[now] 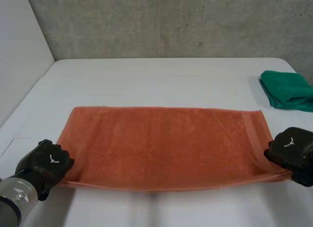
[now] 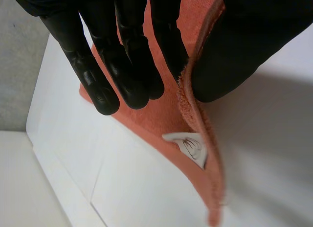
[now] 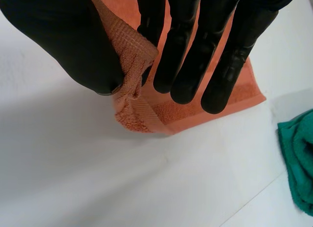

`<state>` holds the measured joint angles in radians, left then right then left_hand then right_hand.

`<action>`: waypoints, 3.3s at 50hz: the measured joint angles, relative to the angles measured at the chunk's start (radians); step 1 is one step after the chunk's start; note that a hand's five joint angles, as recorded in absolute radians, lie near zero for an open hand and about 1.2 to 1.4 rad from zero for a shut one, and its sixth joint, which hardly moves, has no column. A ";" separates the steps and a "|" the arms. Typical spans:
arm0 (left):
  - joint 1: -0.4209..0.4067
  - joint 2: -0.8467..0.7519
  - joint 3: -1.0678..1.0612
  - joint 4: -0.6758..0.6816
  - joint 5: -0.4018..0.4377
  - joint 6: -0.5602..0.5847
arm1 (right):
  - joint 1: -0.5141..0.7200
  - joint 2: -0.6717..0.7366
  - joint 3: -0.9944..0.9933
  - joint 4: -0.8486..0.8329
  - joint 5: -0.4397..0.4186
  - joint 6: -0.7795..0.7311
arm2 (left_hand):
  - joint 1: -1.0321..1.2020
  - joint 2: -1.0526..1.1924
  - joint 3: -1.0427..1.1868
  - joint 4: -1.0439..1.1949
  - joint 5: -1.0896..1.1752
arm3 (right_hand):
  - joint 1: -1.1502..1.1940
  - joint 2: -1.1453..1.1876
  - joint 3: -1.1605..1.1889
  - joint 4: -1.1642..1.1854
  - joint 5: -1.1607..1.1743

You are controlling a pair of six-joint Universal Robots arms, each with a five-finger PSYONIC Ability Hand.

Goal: Fold the laundry.

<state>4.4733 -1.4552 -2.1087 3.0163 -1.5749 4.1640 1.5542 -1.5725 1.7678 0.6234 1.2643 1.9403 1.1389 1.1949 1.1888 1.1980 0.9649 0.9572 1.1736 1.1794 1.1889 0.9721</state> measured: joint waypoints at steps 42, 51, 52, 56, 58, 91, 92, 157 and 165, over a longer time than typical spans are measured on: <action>-0.094 -0.832 0.673 0.598 0.056 0.001 | 0.182 0.629 -0.578 -0.582 0.231 0.518 | 0.000 0.002 0.003 0.001 0.000 | 0.040 0.000 -0.005 -0.012 0.002; -0.096 -0.838 0.690 0.661 0.056 -0.002 | 0.154 0.692 -0.677 -0.422 0.125 0.603 | 0.000 0.002 0.003 0.001 0.000 | 0.040 0.002 0.005 0.002 0.023; -0.097 -0.849 0.696 0.670 0.055 -0.002 | 0.153 0.705 -0.682 -0.421 0.127 0.603 | 0.000 0.002 0.003 0.001 0.000 | -0.078 -0.147 -0.145 -0.141 -0.102; -0.096 -0.873 0.707 0.684 0.053 -0.001 | 0.152 0.724 -0.690 -0.425 0.139 0.604 | 0.000 0.002 0.003 0.001 0.000 | -0.207 -0.310 -0.320 -0.323 -0.266; -0.097 -0.878 0.708 0.686 0.051 -0.001 | 0.150 0.734 -0.699 -0.427 0.144 0.612 | 0.000 0.002 0.003 0.001 0.000 | -0.215 -0.322 -0.333 -0.341 -0.287; -0.095 -0.831 0.678 0.678 0.049 -0.003 | 0.064 1.028 -1.029 -0.254 0.068 0.749 | 0.000 0.002 0.003 0.004 0.000 | -0.221 -0.117 -0.066 -0.076 -0.282; -0.095 -0.831 0.680 0.678 0.049 -0.003 | 0.063 1.030 -1.033 -0.255 0.068 0.750 | 0.000 0.002 0.003 0.004 0.000 | -0.221 -0.117 -0.066 -0.076 -0.282; -0.096 -0.878 0.758 0.687 0.043 -0.011 | 0.057 1.009 -1.033 -0.339 0.058 0.787 | 0.000 0.002 0.003 0.004 0.000 | 0.037 0.003 0.001 0.000 0.019; -0.096 -0.914 0.823 0.689 0.044 -0.025 | 0.060 0.992 -1.037 -0.428 0.060 0.824 | 0.000 0.002 0.003 0.004 0.000 | 0.037 0.003 0.001 0.001 0.019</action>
<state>4.3775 -2.3688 -1.2860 3.7048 -1.5312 4.1387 1.6139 -0.5806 0.7309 0.1956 1.3242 2.7641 1.1389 1.1965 1.1918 1.2020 0.9649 0.9939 1.1770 1.1807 1.1894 0.9911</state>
